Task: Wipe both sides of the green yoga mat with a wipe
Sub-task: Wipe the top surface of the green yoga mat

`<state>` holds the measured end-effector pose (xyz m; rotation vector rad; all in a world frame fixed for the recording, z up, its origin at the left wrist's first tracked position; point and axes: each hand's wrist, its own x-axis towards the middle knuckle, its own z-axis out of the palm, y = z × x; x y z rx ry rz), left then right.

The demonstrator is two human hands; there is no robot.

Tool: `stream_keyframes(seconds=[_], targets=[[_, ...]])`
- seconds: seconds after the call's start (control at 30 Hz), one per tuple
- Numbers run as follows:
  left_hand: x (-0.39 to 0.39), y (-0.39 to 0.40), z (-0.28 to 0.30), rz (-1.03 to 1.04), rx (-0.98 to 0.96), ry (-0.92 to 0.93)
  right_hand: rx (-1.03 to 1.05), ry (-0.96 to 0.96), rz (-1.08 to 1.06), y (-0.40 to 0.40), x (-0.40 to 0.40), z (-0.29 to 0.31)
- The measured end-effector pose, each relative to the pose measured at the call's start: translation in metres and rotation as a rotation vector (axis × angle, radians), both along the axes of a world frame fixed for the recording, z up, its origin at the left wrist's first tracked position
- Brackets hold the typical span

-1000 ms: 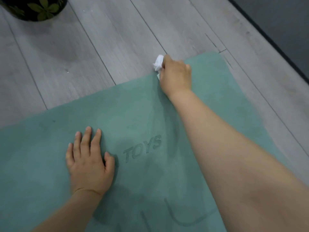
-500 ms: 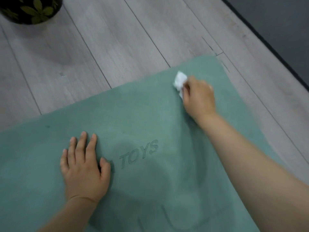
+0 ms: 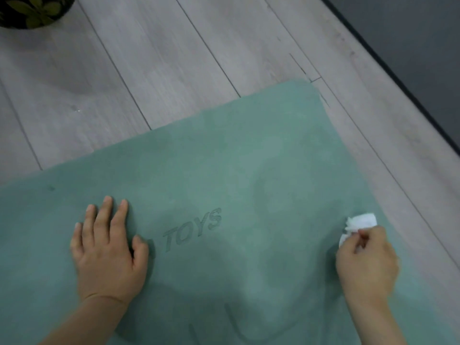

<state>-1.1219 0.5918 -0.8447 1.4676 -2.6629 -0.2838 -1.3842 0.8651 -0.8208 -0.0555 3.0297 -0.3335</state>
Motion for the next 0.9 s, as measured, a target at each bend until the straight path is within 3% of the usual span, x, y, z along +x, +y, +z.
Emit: stream_keyframes(seconds=[0.13, 0.27, 0.37, 0.47, 0.6, 0.7, 0.77, 0.9], targets=[[0.0, 0.0, 0.0, -0.014, 0.006, -0.008, -0.216, 0.101, 0.329, -0.144, -0.06, -0.013], [0.002, 0.001, -0.001, -0.112, -0.01, -0.032, -0.1, 0.055, 0.595, -0.264, -0.127, -0.007], [0.003, -0.005, 0.001, -0.243, -0.004, -0.057, -0.103, 0.057, 0.518, -0.255, -0.137, -0.012], [0.005, -0.008, 0.003, -0.372, 0.008, -0.086, -0.126, 0.135, 0.349, -0.17, -0.111, -0.023], [0.004, -0.007, 0.005, -0.389, 0.025, -0.081, -0.147, 0.152, -0.026, -0.025, -0.051, -0.016], [0.002, -0.008, 0.006, -0.381, 0.036, -0.071, -0.201, 0.173, -0.259, -0.024, -0.036, -0.016], [0.001, -0.007, 0.006, -0.373, 0.04, -0.066, -0.243, 0.222, -0.186, -0.085, -0.064, -0.02], [0.003, -0.007, 0.004, -0.347, 0.029, -0.032, -0.281, 0.033, 0.298, -0.237, -0.141, -0.016]])
